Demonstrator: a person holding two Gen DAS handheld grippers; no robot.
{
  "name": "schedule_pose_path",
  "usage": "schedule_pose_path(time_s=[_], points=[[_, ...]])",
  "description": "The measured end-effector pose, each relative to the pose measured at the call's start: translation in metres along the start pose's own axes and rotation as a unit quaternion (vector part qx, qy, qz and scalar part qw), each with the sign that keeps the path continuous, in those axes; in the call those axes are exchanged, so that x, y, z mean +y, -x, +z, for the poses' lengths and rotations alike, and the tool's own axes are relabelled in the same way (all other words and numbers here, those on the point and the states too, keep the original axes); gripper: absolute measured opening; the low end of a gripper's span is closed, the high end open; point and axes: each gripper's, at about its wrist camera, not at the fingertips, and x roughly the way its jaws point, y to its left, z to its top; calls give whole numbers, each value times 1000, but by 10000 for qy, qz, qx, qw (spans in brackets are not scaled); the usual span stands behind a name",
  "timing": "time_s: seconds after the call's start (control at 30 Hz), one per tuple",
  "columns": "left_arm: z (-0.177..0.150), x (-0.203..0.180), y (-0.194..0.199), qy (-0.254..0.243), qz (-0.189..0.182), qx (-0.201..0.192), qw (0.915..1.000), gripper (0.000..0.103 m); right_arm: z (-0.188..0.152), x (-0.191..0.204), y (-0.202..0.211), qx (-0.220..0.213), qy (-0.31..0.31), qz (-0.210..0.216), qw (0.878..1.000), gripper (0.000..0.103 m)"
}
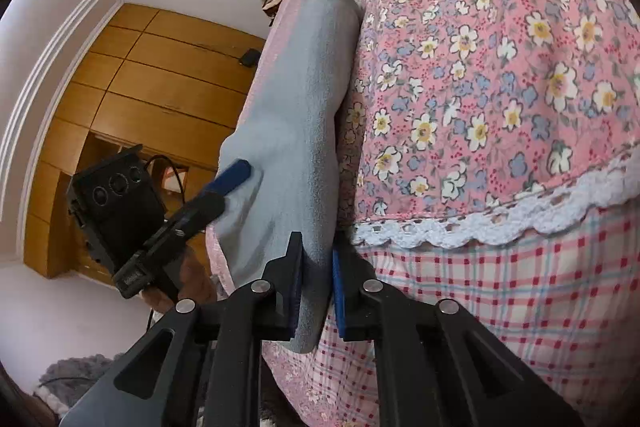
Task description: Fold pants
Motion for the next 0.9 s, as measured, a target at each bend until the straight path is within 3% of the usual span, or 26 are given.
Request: schedule_pose_path(time_s=[0.27,0.67,0.77,0.9], points=[[-8,5,-15,63,28,150,9999,47,-12,-22,19,-59,85,29,9999,12],[-14,1,-13,-175,142,266,9994,47,-16,-2,29,54,-61,-327,9994,12],[-13,0,-11,-204,164,290,9992,47,-18,8,44,9,-373,-554,9978,14],[-9,-3,6,-425,178,166,9988,47,-23,44,78,-313,154,-1062,9937,15]])
